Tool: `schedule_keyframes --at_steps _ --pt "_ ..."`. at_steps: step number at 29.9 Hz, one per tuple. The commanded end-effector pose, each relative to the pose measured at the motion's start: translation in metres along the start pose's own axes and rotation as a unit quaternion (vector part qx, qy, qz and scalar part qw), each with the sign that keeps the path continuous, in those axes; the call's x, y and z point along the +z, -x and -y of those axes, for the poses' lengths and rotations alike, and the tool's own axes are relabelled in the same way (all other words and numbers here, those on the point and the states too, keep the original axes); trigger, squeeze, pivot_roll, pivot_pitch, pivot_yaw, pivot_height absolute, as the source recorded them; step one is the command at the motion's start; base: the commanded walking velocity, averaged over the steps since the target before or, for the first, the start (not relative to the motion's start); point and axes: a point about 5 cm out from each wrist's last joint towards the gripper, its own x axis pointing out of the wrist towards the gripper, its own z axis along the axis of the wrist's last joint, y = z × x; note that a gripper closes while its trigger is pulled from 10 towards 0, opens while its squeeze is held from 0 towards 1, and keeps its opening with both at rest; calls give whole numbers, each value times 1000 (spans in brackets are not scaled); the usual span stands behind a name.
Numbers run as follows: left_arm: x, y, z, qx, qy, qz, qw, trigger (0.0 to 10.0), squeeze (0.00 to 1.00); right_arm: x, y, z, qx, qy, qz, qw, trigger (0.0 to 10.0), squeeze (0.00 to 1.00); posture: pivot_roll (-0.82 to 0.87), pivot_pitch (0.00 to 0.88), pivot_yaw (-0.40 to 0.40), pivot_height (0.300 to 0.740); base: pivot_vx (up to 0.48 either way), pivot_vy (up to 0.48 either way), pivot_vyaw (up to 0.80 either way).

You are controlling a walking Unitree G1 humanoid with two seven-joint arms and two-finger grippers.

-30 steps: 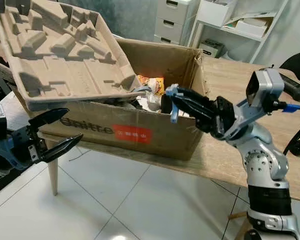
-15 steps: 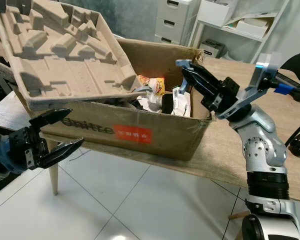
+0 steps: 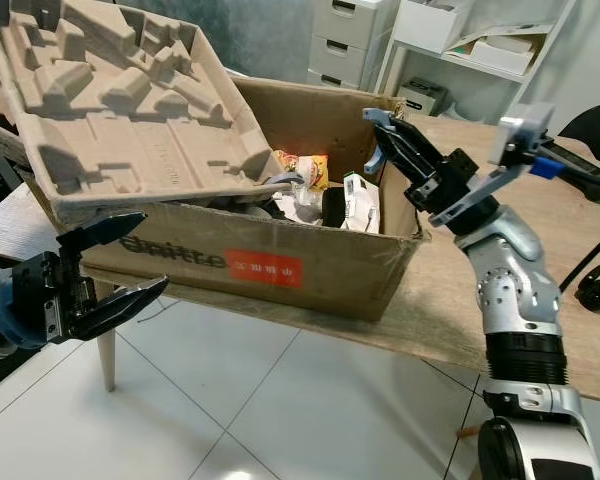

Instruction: Picking trash to rubbish bin

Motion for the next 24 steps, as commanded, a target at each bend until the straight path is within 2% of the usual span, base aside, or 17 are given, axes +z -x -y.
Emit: schedule_keyframes --at_steps 1,2,3,5,6,20,21,22,23,24 --pt "4 2 2 -3 -1 -8 1000 10000 0 0 -2 -1 0 6 3 1000 10000 0 1 91 -31 740 0 0 0" --pt "4 1 2 -4 0 -8 1000 10000 0 1 -3 -1 3 3 6 1000 10000 0 1 92 -31 740 0 0 0" --pt "3 1 2 -6 2 -8 1000 10000 0 1 -4 -4 13 -4 8 1000 10000 545 0 92 -30 740 0 0 0" --pt "3 0 2 -6 3 -8 1000 10000 0 0 -4 -4 17 -6 8 1000 10000 545 0 92 -30 740 0 0 0" --pt "3 0 2 -5 3 -7 1000 10000 0 1 -4 -5 20 -5 8 1000 10000 1000 0 92 -30 740 0 0 0" --pt "1 -2 2 -4 8 -7 1000 10000 0 9 -3 -2 9 3 25 1000 10000 1000 -6 93 -26 740 0 0 0" --pt "1 -3 2 -5 10 -6 1000 10000 0 12 -3 -3 14 -7 36 999 10000 1000 -6 93 -26 740 0 0 0" --pt "-1 -4 1 -6 13 -7 1000 10000 0 15 1 -14 67 -40 49 996 10000 1000 -6 93 -26 740 0 0 0" --pt "-3 -4 2 -7 15 -6 1000 10000 0 13 8 -29 137 -51 37 989 10000 188 -7 93 -24 740 0 0 0" --pt "-3 -4 2 -7 15 -6 1000 10000 0 13 8 -29 137 -51 37 989 10000 188 -7 93 -24 740 0 0 0"
